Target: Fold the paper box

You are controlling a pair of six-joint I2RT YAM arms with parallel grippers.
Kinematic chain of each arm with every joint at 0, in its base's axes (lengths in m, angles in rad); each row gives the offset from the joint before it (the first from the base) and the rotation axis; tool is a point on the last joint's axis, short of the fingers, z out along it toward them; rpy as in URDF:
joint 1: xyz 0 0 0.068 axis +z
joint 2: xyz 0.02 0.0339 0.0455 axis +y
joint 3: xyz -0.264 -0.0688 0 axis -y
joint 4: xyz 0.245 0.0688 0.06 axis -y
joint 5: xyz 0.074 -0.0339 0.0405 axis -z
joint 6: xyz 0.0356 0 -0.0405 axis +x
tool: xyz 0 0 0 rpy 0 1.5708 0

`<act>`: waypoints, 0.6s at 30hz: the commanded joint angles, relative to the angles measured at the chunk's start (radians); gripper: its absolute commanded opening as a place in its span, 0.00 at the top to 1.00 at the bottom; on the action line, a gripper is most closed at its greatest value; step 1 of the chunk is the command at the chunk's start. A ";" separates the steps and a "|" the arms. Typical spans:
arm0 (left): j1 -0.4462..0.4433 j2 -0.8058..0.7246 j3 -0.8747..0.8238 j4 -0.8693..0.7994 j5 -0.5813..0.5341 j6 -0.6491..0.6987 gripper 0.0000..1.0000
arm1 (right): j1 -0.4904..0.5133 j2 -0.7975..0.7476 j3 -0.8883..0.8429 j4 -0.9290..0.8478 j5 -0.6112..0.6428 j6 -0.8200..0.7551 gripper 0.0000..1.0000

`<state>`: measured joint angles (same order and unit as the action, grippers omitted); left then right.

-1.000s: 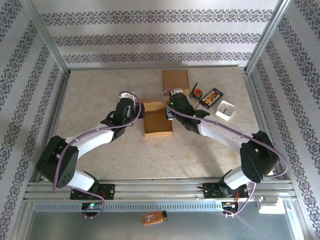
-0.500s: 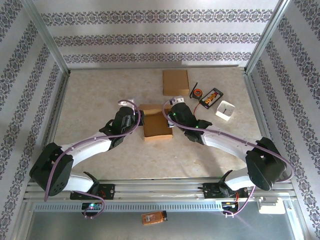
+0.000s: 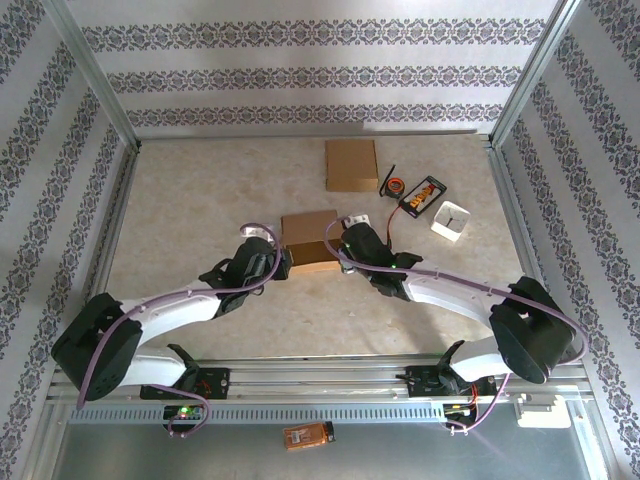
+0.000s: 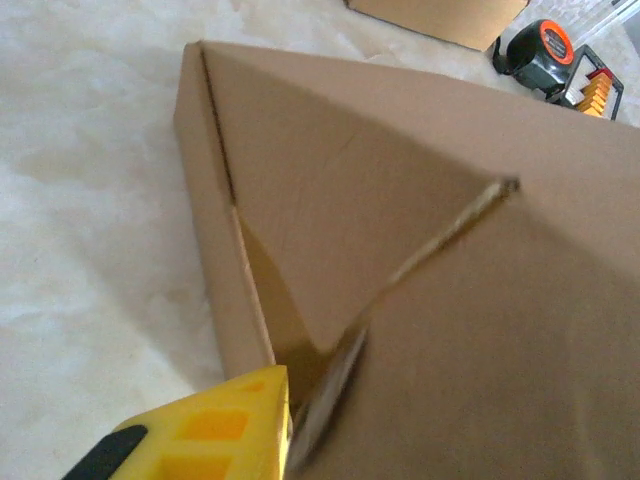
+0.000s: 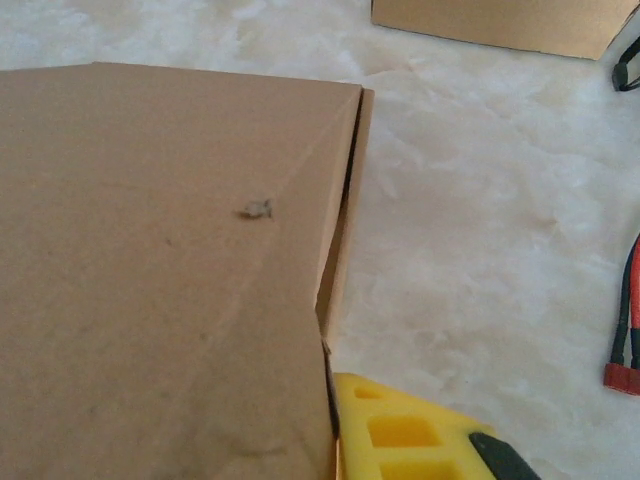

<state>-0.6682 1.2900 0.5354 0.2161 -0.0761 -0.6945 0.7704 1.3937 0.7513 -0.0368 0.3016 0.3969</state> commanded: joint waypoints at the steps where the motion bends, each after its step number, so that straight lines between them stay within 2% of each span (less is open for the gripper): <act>1: -0.011 -0.045 -0.017 -0.055 -0.007 -0.026 0.75 | 0.022 -0.027 -0.015 -0.025 0.039 0.028 0.84; 4: -0.018 -0.073 -0.022 -0.068 -0.009 -0.024 0.67 | 0.033 -0.048 -0.021 -0.036 0.039 0.048 0.80; 6: -0.023 -0.085 -0.026 -0.078 -0.011 -0.023 0.66 | 0.041 -0.060 -0.029 -0.042 0.040 0.063 0.76; 12: -0.047 -0.150 -0.054 -0.083 -0.015 -0.043 0.53 | 0.059 -0.115 -0.067 -0.063 0.026 0.111 0.59; 18: -0.097 -0.249 -0.051 -0.145 -0.029 -0.049 0.51 | 0.076 -0.210 -0.088 -0.105 -0.018 0.141 0.50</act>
<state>-0.7345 1.0885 0.4873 0.1303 -0.0868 -0.7284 0.8310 1.2350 0.6796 -0.1093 0.3038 0.5060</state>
